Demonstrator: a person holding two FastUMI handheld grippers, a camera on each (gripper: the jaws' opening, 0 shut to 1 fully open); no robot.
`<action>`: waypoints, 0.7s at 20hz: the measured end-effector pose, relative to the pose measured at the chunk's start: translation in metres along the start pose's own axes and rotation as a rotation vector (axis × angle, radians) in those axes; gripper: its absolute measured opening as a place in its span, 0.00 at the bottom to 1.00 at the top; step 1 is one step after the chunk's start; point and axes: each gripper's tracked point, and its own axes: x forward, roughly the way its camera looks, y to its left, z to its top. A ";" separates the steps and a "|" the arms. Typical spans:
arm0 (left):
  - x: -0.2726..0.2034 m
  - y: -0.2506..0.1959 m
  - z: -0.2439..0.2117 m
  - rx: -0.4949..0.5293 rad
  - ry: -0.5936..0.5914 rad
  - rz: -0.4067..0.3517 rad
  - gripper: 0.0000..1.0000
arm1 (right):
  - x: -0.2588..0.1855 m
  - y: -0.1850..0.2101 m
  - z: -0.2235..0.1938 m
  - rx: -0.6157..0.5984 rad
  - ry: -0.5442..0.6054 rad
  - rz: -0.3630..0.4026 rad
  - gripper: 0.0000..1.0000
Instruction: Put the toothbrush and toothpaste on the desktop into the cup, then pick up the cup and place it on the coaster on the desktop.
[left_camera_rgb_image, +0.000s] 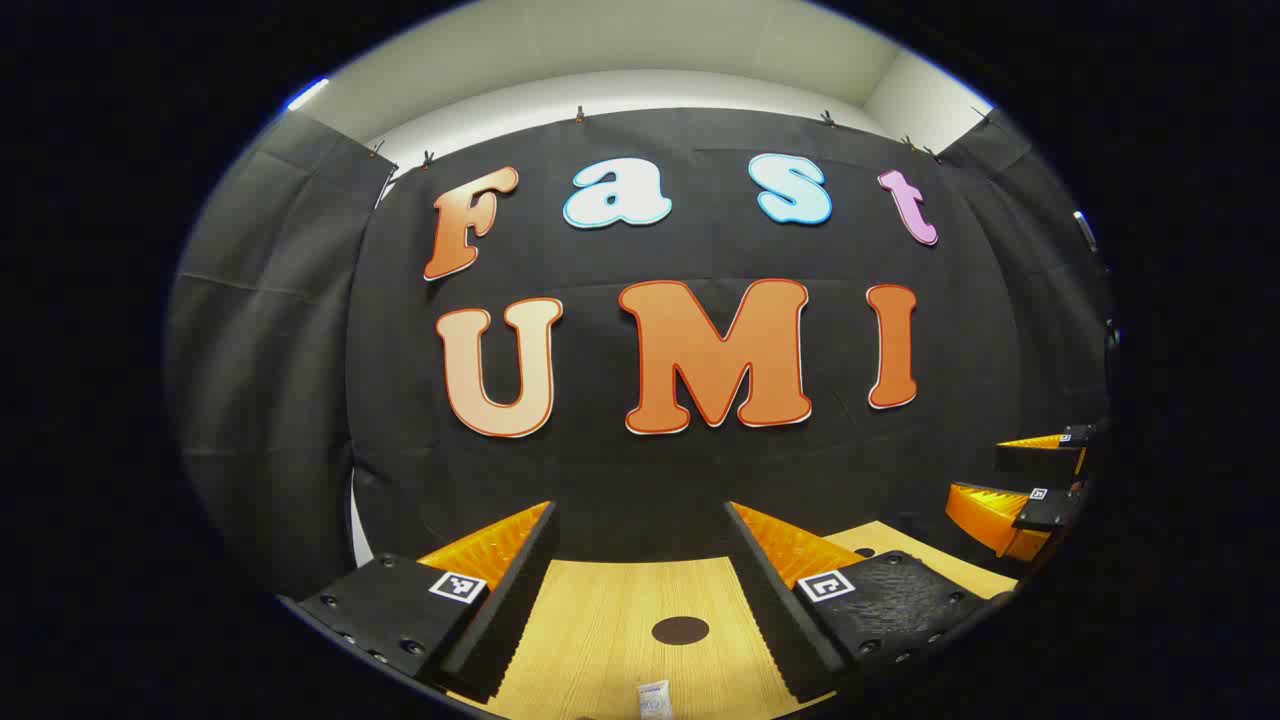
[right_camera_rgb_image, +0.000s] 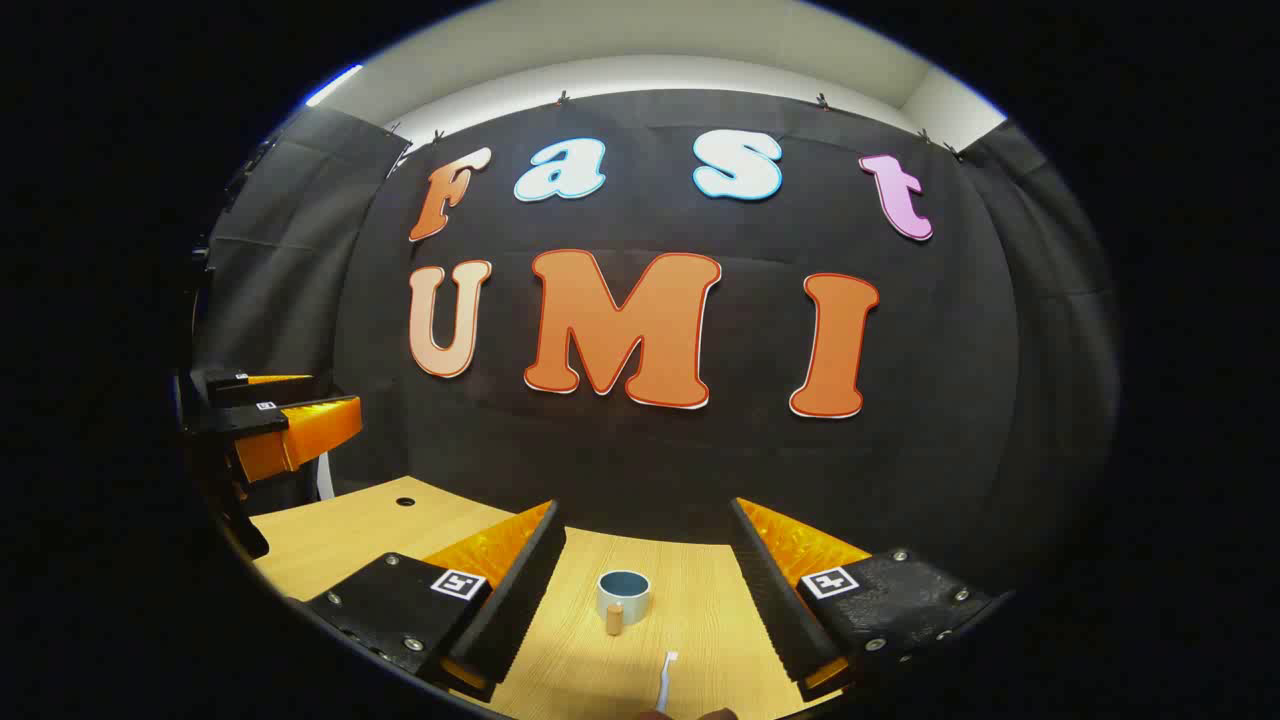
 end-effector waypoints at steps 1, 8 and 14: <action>0.001 0.000 0.000 0.003 0.002 -0.003 0.97 | 0.001 0.001 0.000 -0.004 0.001 -0.001 0.99; 0.007 0.007 -0.002 0.004 -0.010 0.010 0.98 | 0.009 0.002 -0.004 -0.008 0.007 0.000 0.99; 0.010 0.007 -0.004 -0.004 -0.010 0.011 0.99 | 0.012 -0.001 -0.005 -0.007 0.014 -0.012 0.99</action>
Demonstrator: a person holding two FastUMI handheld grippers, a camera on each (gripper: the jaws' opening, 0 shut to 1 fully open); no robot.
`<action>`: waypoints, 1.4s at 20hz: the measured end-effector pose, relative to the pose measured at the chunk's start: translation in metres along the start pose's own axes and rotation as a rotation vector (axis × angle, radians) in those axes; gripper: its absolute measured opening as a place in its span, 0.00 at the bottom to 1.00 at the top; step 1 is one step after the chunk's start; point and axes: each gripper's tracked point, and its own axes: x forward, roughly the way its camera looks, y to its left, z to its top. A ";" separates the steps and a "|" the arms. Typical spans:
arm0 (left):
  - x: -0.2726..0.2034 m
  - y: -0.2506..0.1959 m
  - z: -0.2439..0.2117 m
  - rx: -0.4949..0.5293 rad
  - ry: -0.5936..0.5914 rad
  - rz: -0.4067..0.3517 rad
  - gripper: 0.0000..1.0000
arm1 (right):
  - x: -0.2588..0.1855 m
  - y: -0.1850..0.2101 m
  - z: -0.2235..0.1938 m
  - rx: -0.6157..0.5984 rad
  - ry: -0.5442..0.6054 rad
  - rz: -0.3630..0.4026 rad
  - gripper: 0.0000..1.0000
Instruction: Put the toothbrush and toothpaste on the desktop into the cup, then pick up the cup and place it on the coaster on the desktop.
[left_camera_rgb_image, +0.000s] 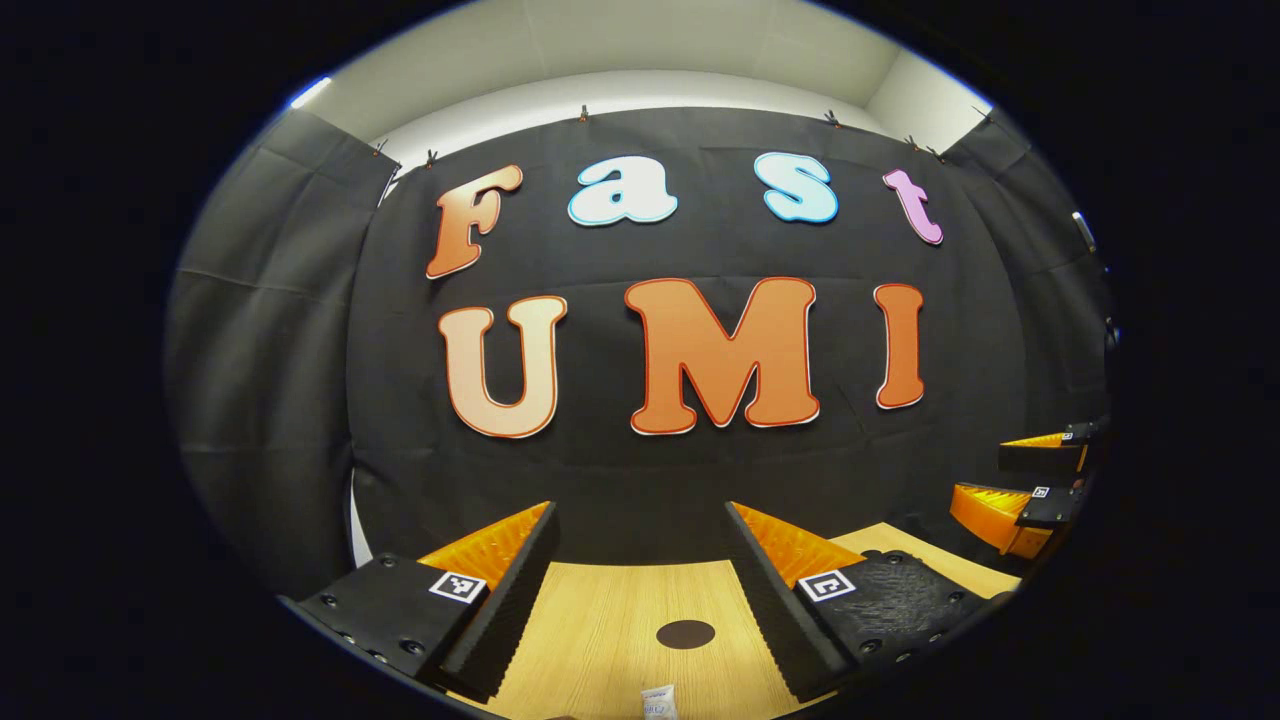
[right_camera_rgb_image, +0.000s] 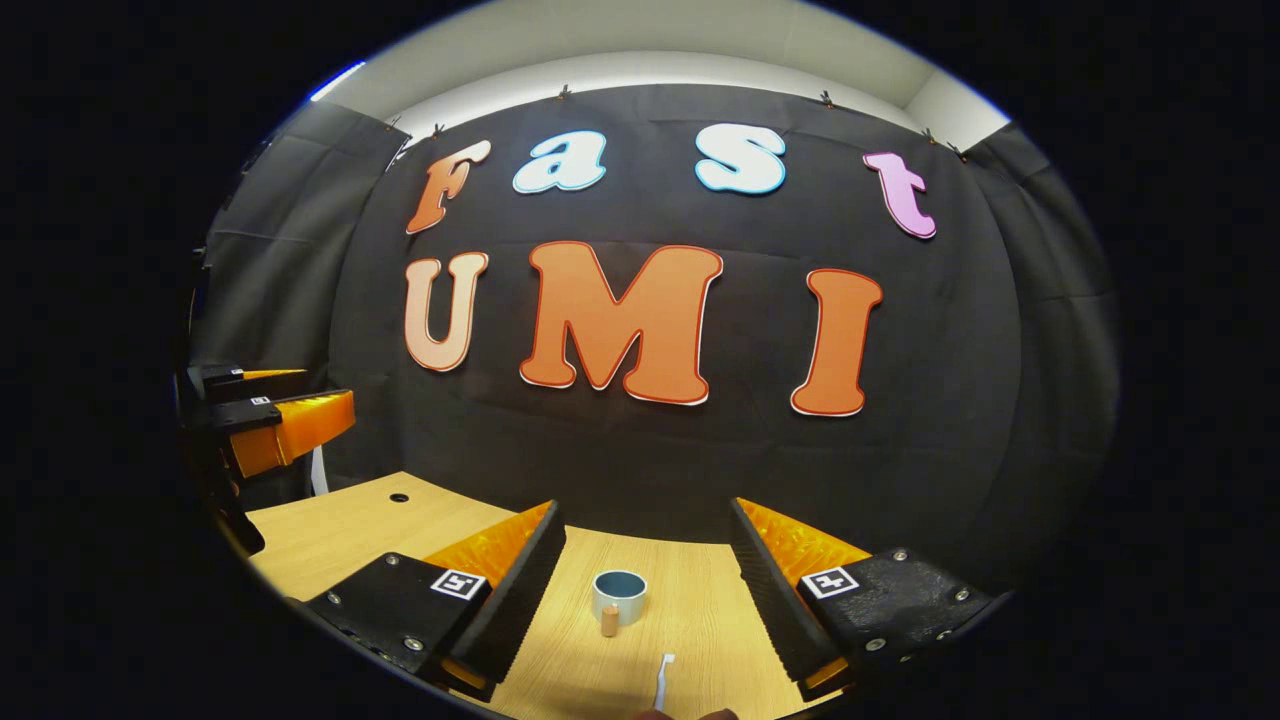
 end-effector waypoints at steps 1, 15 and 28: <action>0.001 -0.001 0.000 -0.001 0.002 -0.003 0.98 | 0.000 -0.001 0.000 0.000 0.001 -0.003 0.99; 0.003 -0.013 -0.045 -0.007 0.169 -0.050 0.98 | 0.015 -0.006 -0.117 -0.013 0.362 -0.013 0.97; -0.013 -0.001 -0.072 0.077 0.253 0.005 0.99 | 0.012 0.000 -0.256 0.059 0.824 0.036 0.88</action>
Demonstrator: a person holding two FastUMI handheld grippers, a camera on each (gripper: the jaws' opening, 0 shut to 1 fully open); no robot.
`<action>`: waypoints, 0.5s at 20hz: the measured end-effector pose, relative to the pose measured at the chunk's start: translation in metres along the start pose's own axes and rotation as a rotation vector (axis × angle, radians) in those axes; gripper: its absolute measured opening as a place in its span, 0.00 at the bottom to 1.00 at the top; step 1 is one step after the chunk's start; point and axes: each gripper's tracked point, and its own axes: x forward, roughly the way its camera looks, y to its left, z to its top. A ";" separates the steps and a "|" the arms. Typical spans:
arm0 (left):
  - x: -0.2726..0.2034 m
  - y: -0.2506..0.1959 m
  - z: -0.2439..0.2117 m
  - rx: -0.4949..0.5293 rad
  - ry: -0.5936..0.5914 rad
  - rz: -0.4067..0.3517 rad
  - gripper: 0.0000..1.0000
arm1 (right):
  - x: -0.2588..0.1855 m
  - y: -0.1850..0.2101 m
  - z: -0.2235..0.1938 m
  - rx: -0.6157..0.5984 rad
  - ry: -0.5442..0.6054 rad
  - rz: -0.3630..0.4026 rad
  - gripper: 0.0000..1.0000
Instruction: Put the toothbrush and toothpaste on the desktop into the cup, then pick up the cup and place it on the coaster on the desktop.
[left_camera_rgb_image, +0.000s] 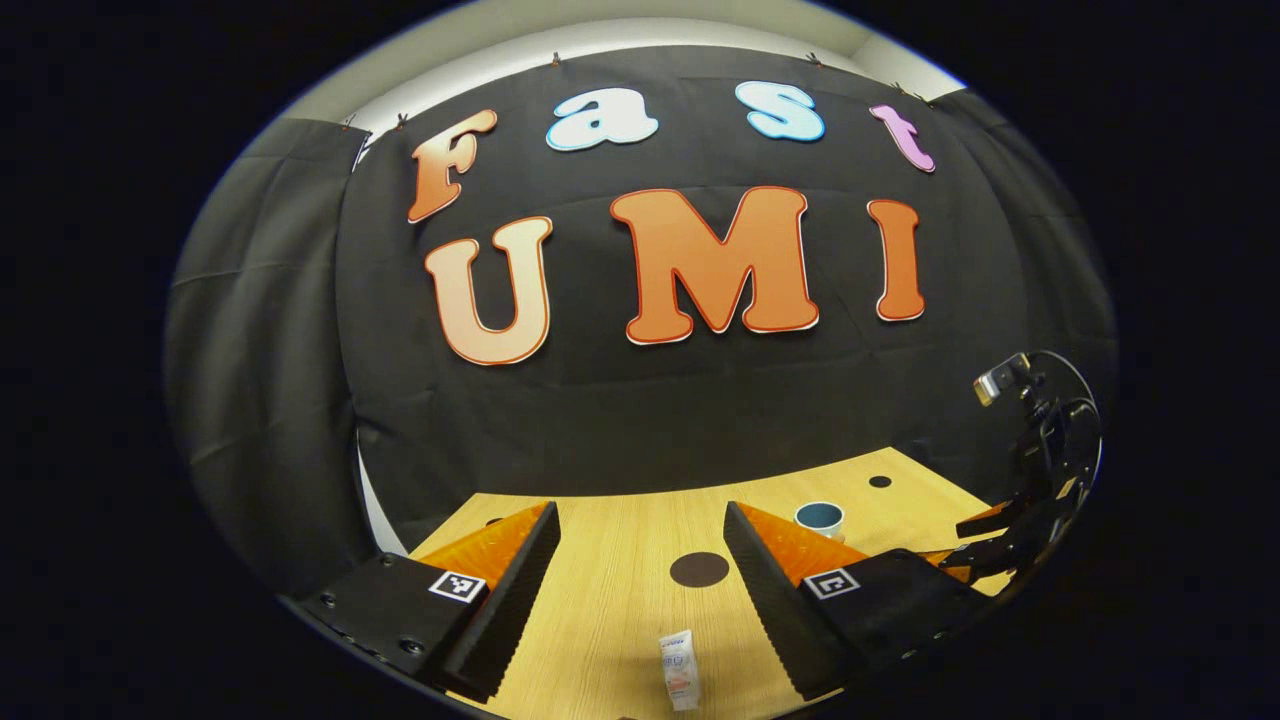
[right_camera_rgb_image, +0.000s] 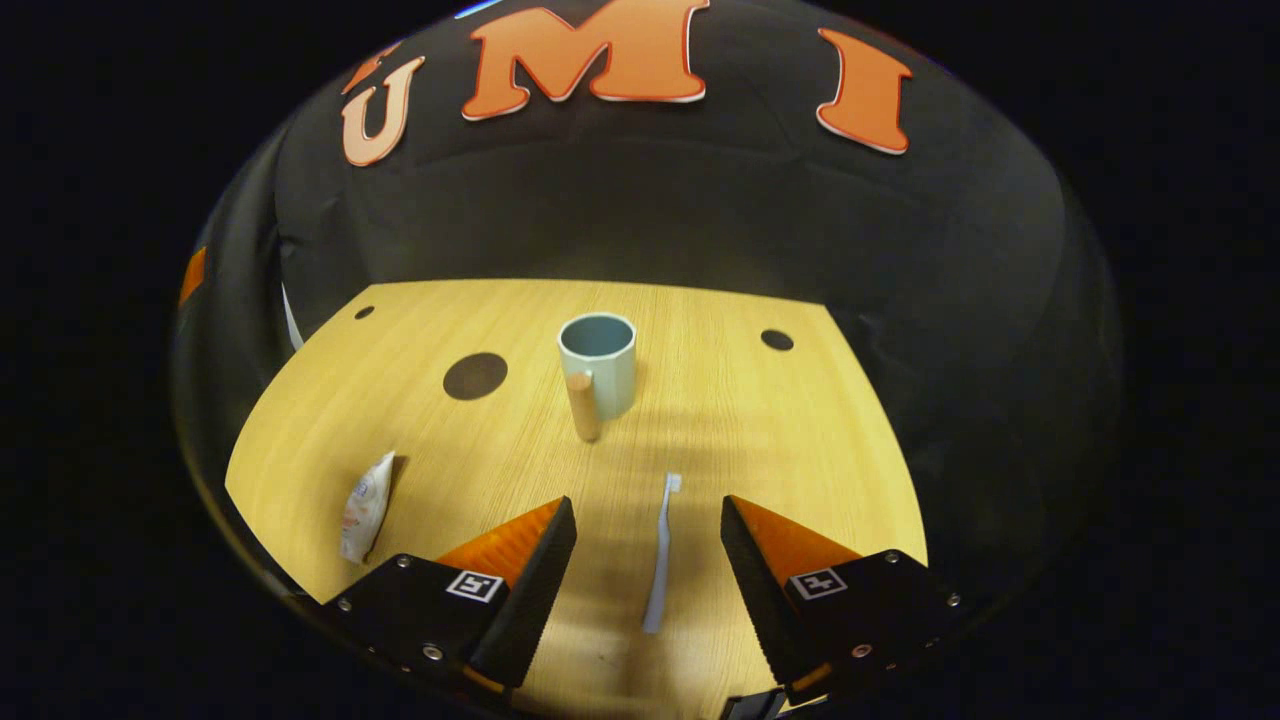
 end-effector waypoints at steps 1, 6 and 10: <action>-0.001 0.001 -0.003 0.001 0.006 0.002 0.99 | 0.005 0.000 -0.009 0.013 0.043 0.010 0.88; -0.002 -0.001 -0.020 0.028 0.053 0.006 0.99 | 0.031 -0.007 -0.045 0.013 0.219 0.010 0.80; -0.002 0.001 -0.035 0.040 0.092 0.005 0.99 | 0.049 -0.008 -0.063 0.022 0.330 0.014 0.80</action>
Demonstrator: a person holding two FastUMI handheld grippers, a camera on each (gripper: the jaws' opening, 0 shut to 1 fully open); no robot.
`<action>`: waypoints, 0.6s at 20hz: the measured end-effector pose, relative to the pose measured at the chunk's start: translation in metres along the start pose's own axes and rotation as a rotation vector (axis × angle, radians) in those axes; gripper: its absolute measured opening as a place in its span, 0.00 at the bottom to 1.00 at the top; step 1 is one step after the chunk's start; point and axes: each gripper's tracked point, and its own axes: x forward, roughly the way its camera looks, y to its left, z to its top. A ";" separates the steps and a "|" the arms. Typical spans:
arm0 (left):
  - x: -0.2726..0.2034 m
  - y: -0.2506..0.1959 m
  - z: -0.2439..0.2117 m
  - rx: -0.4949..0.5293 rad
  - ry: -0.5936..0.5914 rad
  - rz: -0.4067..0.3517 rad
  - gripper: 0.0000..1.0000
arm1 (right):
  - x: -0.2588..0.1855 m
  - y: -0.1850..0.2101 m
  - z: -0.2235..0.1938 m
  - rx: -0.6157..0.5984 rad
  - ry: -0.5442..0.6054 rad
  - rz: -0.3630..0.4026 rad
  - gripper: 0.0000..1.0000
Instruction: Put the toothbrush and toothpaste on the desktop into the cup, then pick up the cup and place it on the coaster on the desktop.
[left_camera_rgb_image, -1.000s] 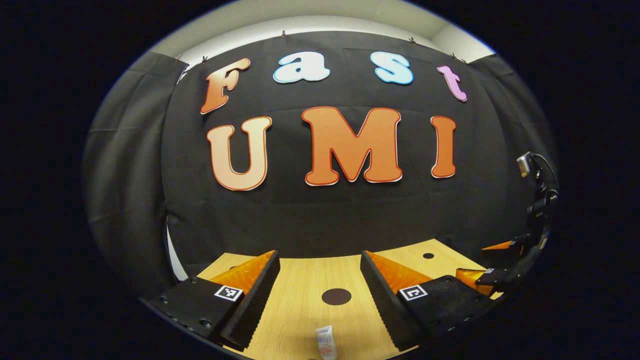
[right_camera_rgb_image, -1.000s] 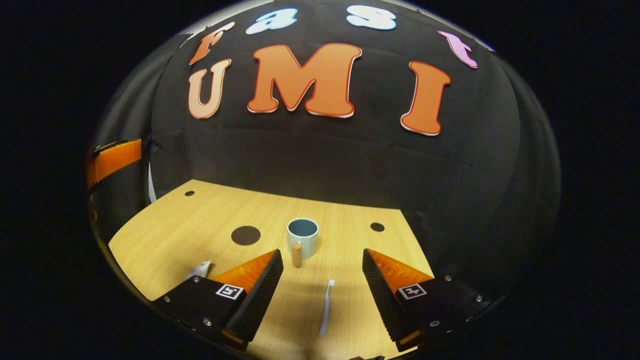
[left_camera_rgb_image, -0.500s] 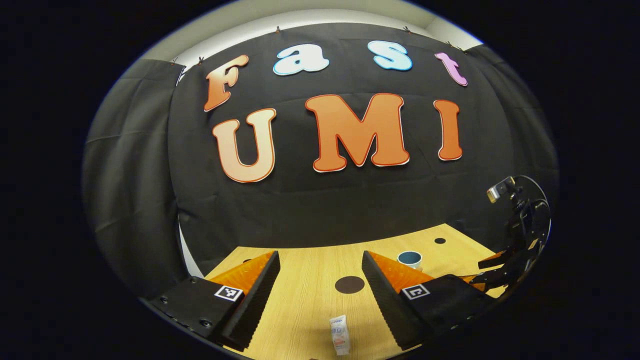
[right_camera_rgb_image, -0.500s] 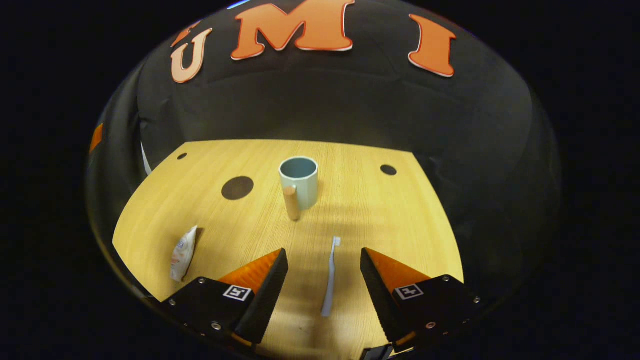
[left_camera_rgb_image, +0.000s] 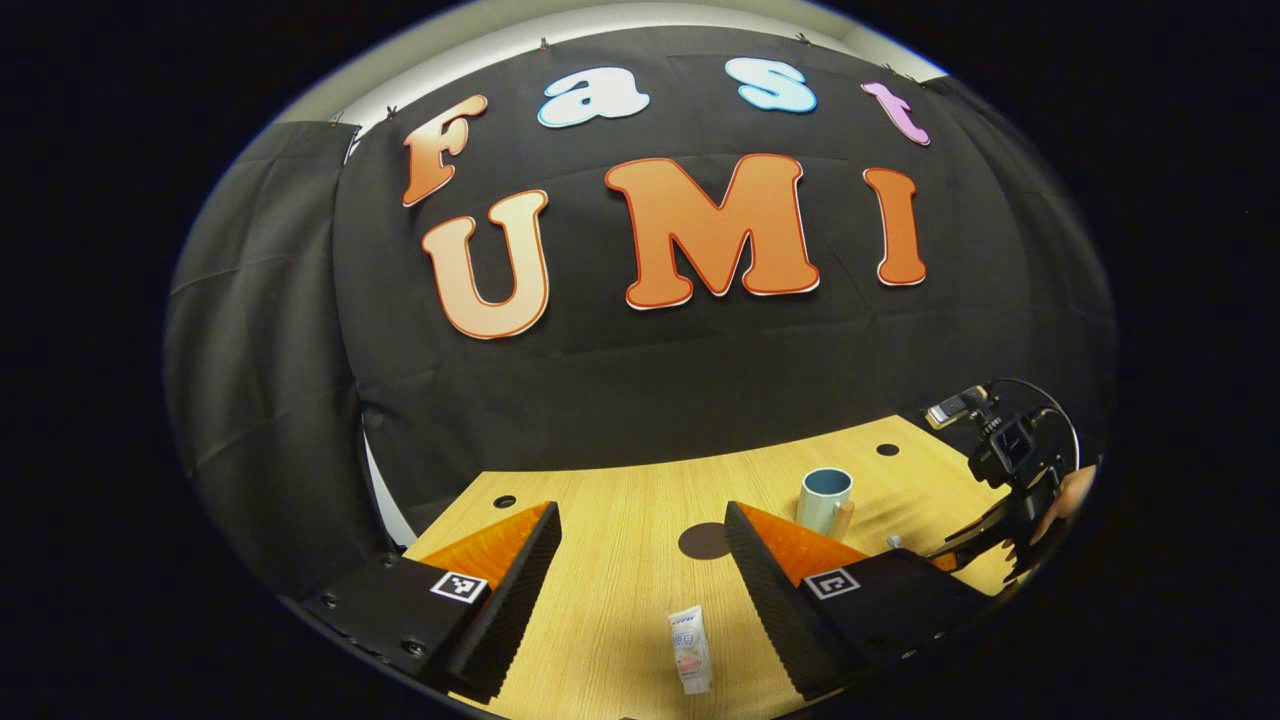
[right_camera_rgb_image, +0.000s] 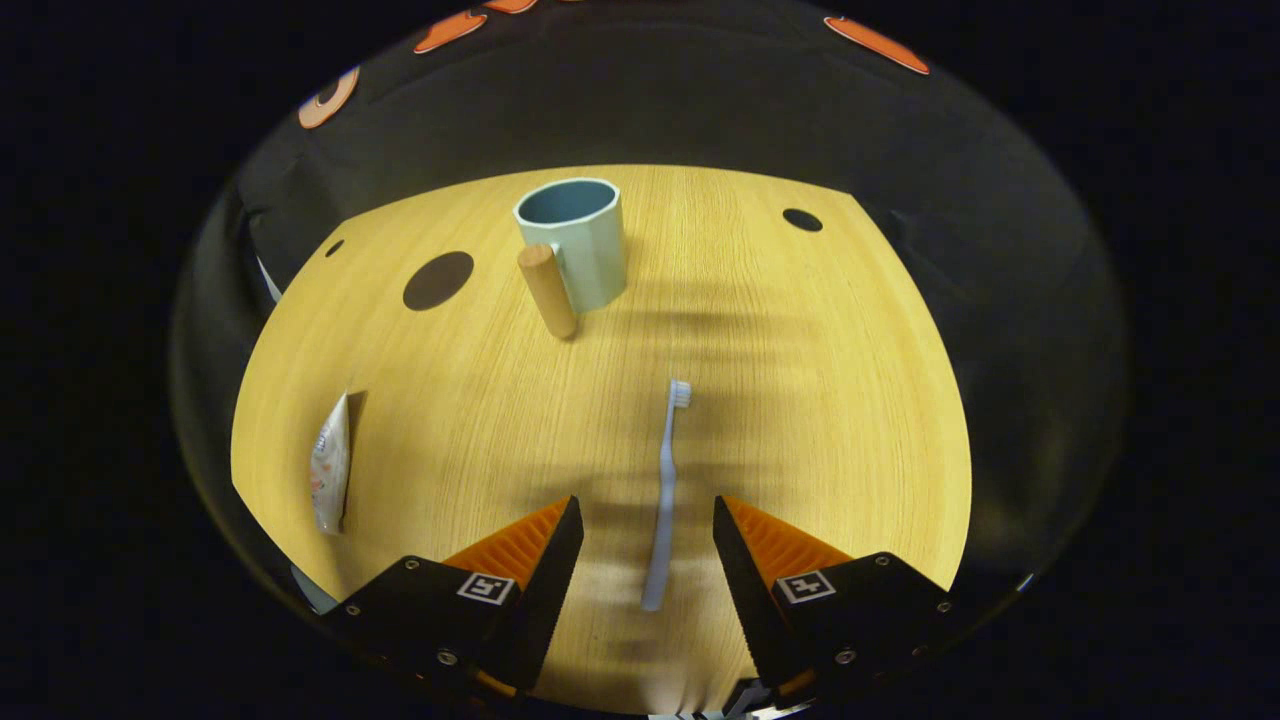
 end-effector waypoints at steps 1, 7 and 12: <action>0.001 0.000 -0.005 0.003 0.012 -0.002 0.99 | 0.006 0.000 -0.003 0.003 0.032 -0.002 0.80; 0.010 0.005 -0.019 -0.004 0.072 -0.010 0.99 | 0.032 -0.003 -0.016 0.019 0.161 -0.021 0.64; 0.022 0.001 -0.030 -0.005 0.121 -0.051 0.99 | 0.043 0.001 -0.019 0.127 0.236 0.004 0.47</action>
